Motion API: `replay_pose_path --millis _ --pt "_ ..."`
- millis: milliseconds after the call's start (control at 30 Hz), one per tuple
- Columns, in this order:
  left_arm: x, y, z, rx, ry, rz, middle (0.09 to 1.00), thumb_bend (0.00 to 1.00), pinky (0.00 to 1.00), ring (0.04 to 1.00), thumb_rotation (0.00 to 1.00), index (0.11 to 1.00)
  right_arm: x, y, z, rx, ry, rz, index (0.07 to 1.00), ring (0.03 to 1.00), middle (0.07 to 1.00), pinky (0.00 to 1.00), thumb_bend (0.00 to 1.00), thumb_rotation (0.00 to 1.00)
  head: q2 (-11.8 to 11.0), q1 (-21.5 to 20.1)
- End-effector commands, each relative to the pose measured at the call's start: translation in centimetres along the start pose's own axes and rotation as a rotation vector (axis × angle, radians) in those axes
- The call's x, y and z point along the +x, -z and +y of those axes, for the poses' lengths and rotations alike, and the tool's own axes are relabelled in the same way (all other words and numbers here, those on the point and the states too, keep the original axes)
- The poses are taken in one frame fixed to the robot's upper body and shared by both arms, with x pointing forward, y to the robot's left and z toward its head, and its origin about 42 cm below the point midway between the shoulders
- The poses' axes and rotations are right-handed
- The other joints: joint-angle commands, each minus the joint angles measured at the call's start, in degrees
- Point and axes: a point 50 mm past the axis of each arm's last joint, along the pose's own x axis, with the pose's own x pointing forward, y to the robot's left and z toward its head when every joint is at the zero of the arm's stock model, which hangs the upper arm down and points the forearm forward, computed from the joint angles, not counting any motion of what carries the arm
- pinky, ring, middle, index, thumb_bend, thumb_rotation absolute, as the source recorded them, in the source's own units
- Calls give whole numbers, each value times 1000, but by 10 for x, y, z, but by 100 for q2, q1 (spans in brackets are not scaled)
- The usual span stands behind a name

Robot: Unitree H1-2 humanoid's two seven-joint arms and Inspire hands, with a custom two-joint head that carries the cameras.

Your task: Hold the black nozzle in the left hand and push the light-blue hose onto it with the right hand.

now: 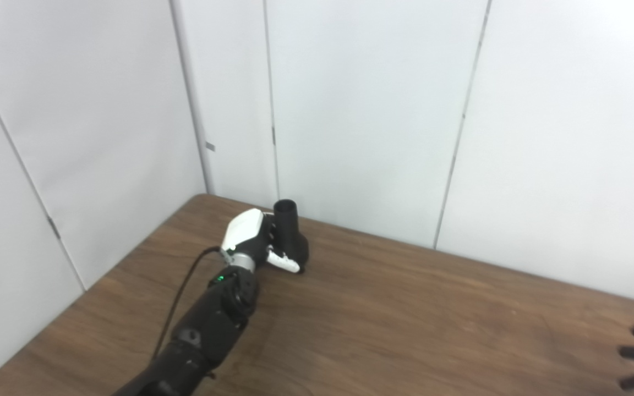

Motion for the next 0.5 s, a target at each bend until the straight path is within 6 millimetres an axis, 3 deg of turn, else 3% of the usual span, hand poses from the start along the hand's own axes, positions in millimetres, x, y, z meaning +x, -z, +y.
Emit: replay_pose_path --millis 0,67,233,300,467 --pt "-18 -34 -48 -94 241 -108 470 526 622 550 0 495 5 -20 0 -29 17 -84 785 556 706 389 525 0 21 -92" --pt "-24 -46 -53 -83 270 -158 465 526 633 545 0 499 5 -21 3 -33 14 -85 777 552 700 400 530 0 40 -215" --pt "-31 -67 -61 -33 294 -250 448 526 450 474 0 496 6 -24 7 -30 12 -87 762 551 690 411 552 0 121 -541" --pt "-35 -81 -75 6 319 -307 430 526 398 447 0 496 8 -25 8 -29 13 -92 756 549 686 408 571 0 164 -813" --pt "-44 -101 -103 75 367 -401 487 526 540 503 0 480 9 -31 15 -28 26 -70 741 552 678 417 608 0 214 -1274"
